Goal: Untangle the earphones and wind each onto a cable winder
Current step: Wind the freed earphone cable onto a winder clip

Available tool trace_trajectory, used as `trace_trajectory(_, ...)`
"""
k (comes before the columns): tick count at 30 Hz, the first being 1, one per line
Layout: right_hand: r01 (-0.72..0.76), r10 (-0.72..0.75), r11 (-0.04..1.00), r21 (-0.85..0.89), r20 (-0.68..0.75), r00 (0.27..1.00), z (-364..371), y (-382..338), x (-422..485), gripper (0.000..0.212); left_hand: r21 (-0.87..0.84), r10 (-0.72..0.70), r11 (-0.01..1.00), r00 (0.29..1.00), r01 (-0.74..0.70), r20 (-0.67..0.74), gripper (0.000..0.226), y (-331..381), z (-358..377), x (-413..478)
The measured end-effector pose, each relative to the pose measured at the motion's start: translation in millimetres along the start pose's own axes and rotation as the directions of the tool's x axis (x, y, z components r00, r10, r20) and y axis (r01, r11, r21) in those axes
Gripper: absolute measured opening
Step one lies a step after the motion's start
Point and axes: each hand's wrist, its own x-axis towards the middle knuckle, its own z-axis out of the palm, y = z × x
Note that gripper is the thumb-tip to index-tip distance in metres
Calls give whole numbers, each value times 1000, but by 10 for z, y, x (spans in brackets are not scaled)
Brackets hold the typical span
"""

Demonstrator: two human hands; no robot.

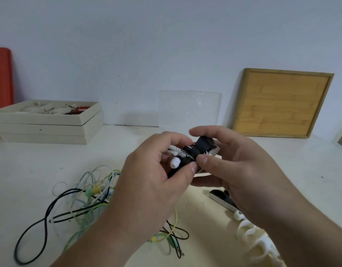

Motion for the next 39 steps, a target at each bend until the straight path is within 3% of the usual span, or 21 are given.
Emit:
trace_trajectory(6,30,-29,998,60,-11,1000,12,8,12,34,20,-2,1000,999,3,-52,32,-11,-13,8)
trace_trajectory(14,70,-83,978,-196,-57,995,5,-40,-4,43,-34,34,999,999,-34,-2,25,41,-52,39)
trace_trajectory(18,88,-106,945,-315,-41,994,37,-50,-29,44,-40,-63,997,997,61,-53,30,38,-59,43)
trace_trajectory(21,95,-116,926,-366,-38,992,56,-57,-43,45,-57,-140,989,987,136,-82,21,63,-48,30)
trace_trajectory(29,48,-68,922,-384,-39,997,32,-78,-45,42,-145,-258,958,964,246,-67,12,120,-104,53)
trace_trajectory(39,45,-57,865,-500,-9,998,33,-53,-34,39,19,-205,979,978,205,21,21,106,-139,70)
